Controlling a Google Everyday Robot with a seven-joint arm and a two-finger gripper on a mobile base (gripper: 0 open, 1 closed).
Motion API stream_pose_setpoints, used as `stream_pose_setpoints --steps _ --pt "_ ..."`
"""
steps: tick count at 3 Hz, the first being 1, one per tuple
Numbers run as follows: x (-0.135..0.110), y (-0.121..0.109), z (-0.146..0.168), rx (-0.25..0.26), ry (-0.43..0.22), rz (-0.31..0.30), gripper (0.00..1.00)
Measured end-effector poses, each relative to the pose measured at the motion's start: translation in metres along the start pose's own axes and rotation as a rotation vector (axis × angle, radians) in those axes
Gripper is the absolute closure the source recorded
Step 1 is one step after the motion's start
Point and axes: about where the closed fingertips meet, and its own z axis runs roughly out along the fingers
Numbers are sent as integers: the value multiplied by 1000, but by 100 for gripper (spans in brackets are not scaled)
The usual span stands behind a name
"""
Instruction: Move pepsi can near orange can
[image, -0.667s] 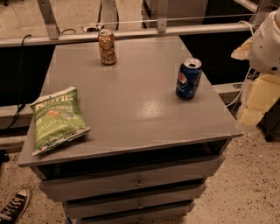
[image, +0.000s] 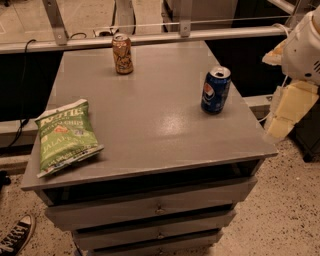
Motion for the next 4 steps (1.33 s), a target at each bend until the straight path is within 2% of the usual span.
stream_pose_setpoints --steps 1,2,3,4 --pt "-4 -28 25 36 -66 43 0" --pt "-10 -67 54 111 -159 93 0" --pt "-21 -95 81 162 -283 138 0" --pt "-38 -111 103 162 -416 187 0"
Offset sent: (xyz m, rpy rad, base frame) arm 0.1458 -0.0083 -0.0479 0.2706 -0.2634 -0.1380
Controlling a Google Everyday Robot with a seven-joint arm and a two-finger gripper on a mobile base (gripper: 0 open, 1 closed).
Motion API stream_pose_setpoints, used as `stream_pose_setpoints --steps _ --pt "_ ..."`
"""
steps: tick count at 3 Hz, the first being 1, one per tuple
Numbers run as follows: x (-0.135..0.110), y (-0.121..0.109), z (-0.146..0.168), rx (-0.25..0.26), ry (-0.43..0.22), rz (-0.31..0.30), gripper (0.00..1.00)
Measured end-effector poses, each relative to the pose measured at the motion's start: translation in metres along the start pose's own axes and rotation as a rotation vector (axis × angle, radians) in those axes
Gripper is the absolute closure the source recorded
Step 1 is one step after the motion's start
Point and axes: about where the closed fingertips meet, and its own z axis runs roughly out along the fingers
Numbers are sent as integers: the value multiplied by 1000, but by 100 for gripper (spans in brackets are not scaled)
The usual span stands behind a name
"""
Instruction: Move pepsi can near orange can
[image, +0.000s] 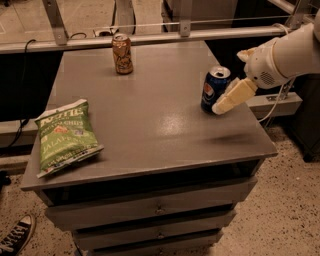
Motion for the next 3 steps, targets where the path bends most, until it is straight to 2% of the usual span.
stream_pose_setpoints --steps 1,2,3 --pt "-7 -4 27 -31 -120 61 0" --pt "-5 -9 45 -60 -219 133 18" --pt "-9 -13 55 -83 -293 174 42"
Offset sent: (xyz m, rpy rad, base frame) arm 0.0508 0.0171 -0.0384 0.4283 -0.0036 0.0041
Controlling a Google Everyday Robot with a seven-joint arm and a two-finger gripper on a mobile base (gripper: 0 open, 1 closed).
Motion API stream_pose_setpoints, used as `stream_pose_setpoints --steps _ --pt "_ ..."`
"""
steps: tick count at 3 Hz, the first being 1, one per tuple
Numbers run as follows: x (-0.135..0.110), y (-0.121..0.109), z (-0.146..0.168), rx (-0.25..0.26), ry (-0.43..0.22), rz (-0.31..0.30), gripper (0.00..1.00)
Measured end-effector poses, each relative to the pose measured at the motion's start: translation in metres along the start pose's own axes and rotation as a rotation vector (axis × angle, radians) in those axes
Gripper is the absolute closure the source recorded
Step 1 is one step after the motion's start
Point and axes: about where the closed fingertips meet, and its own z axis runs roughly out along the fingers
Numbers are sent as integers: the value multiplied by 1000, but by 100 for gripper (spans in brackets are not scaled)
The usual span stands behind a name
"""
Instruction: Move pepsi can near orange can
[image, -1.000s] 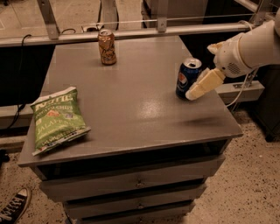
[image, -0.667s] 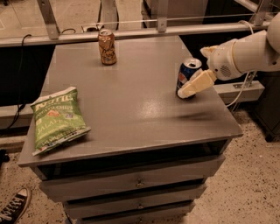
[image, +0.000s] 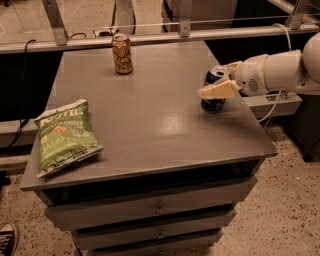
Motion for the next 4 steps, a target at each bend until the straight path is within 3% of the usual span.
stream_pose_setpoints --steps 1,2,3,4 --pt "-16 2 -1 -13 -54 -13 65" --pt "-52 -2 -16 12 -107 -87 88" --pt "-58 -3 -17 14 -114 -98 100" --pt "-58 -2 -17 13 -114 -98 100"
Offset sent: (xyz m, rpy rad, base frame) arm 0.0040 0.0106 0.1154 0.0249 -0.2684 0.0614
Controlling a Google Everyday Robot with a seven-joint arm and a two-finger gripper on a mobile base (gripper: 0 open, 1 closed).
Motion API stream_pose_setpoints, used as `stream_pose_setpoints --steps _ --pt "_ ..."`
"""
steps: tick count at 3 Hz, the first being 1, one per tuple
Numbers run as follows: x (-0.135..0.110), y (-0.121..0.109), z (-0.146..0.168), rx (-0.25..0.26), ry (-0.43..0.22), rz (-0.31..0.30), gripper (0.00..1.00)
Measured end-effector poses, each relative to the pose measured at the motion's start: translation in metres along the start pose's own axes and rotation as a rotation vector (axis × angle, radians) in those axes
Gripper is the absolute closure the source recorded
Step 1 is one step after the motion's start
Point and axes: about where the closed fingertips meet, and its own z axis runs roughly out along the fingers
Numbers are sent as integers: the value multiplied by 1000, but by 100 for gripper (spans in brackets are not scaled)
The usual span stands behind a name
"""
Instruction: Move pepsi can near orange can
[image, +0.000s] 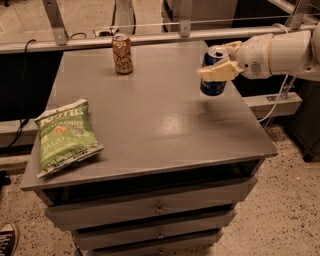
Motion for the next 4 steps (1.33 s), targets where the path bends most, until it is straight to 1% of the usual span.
stream_pose_setpoints --steps 1,2,3,4 --pt "-10 2 13 -14 -26 -16 100" --pt "-38 1 51 -40 -94 -59 100" --pt "-63 -9 103 -65 -173 -71 100" --pt "-66 -19 157 -75 -205 -61 100"
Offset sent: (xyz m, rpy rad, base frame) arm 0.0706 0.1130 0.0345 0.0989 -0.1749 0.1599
